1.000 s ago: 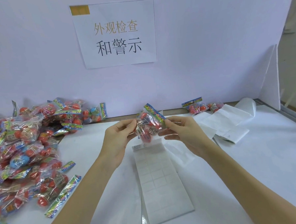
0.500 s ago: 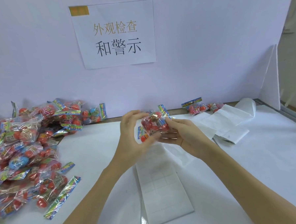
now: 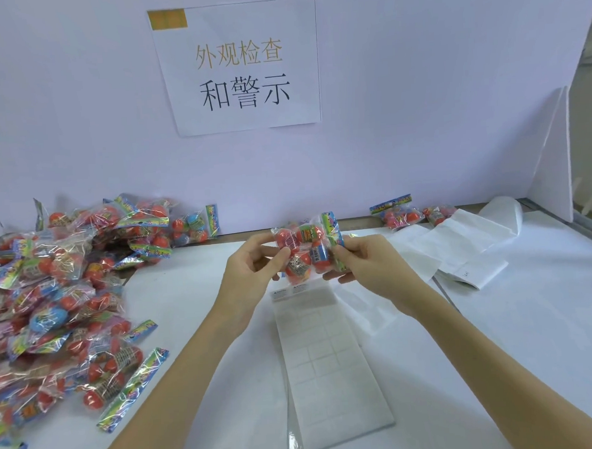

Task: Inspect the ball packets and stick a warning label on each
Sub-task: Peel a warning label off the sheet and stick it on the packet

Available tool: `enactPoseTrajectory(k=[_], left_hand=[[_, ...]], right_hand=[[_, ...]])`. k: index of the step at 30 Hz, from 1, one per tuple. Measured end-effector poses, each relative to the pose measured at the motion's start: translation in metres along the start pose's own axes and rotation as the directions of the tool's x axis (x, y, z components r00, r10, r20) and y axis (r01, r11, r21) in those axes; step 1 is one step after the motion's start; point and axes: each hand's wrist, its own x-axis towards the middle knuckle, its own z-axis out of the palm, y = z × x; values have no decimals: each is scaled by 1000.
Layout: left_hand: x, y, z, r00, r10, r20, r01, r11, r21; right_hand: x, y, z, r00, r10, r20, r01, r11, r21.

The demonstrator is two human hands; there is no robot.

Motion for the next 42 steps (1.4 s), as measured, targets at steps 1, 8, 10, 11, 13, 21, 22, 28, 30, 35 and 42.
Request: enactPoseTrajectory(k=[1,8,10,11,13,21,22,28,30,35,42], left_hand=[[-1,0,-1,1000,-2,23,1,1000,8],[-8,5,11,995,4,102,-3,1000,-14],[-11,7,16,997,-1,73,5,999,-52],[-10,8,16,999,14,42,-13,999,-40],[-9,9,14,999,33,18,-32,999,-28],[-11,7,20,975,-44,-217,17,992,-125],[-11,6,19,971,-82,-226,39,982,-187],[-10,10,19,990,-124,-73,107,974,-199],[-9,12,18,995,-89,-44,82,988,-132],[-12,20,16,994,-96,48,102,985,-141],[-8,19,11,981,-108,-164,66,968,-242]], right_hand=[[0,1,-2,1000,16,-4,-16,998,56],[1,-1,-4,993,49,-112,-12,950,312],[1,-2,-4,996,26,-82,-4,966,260],[0,-2,-5,999,1,-53,12,972,236],[-3,-5,-6,997,-79,-25,82,984,160],[-3,-2,10,992,-31,-123,66,953,297],[-3,-1,12,997,6,-77,25,919,393],[-4,-4,9,999,47,-17,-28,813,582],[-5,-4,5,1000,29,-3,-23,857,515],[-7,-3,10,989,-101,110,61,944,324],[-4,1,8,987,-100,125,56,946,319]])
